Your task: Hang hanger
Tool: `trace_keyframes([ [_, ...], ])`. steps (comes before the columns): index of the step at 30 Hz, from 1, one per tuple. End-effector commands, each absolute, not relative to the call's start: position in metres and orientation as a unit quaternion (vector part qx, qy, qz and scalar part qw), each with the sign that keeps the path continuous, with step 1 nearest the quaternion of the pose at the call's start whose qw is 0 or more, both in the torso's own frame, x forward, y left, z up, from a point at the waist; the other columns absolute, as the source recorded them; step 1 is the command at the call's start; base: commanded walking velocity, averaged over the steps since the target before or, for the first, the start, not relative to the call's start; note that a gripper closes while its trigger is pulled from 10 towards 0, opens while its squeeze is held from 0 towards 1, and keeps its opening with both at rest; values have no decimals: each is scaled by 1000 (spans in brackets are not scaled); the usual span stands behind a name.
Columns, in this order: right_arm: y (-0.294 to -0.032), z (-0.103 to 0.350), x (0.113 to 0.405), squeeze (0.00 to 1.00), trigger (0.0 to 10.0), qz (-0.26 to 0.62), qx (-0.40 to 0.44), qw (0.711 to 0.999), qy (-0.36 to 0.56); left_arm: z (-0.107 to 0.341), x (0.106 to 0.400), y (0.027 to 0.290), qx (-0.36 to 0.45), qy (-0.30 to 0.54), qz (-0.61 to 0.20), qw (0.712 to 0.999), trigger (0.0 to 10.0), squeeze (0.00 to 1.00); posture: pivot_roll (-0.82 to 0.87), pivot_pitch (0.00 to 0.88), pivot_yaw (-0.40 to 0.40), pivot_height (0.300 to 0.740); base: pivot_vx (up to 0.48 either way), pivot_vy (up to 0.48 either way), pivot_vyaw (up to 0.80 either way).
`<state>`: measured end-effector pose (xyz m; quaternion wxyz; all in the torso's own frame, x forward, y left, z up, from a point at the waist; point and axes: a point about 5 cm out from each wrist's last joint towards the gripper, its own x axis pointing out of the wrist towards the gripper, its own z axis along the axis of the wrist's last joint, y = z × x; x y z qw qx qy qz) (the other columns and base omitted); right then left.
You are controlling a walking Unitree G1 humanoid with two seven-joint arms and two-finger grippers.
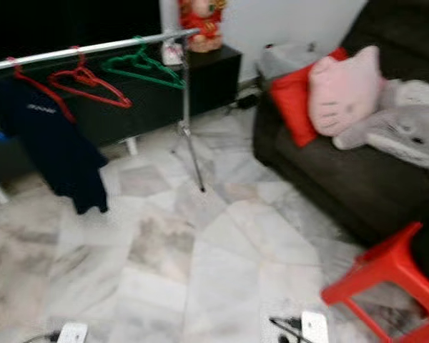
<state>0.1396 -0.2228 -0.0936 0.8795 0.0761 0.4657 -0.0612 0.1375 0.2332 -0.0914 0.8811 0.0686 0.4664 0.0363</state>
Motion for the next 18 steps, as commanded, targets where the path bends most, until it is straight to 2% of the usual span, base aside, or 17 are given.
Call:
trace_keyframes([
  [1, -227, -93, 139, 0, 10000, -64, 71, 879, 467, -93, 135, 231, 68, 470, 34, 879, 10000, 0, -102, 43, -7, 740, 0, 0, -587],
  [6, -227, -93, 139, 0, 10000, -64, 71, 879, 466, -92, 131, 239, 72, 470, 35, 879, 10000, 0, -101, 43, -7, 740, 0, 0, -587],
  [10, -226, -93, 139, 0, 10000, -64, 71, 879, 466, -90, 130, 248, 77, 470, 38, 879, 10000, 0, -100, 44, -5, 740, 0, -362, -592],
  [18, -226, -93, 139, 0, 10000, -64, 71, 879, 466, -89, 134, 247, 69, 468, 42, 880, 10000, 0, -99, 46, -5, 740, 0, 0, -593],
])
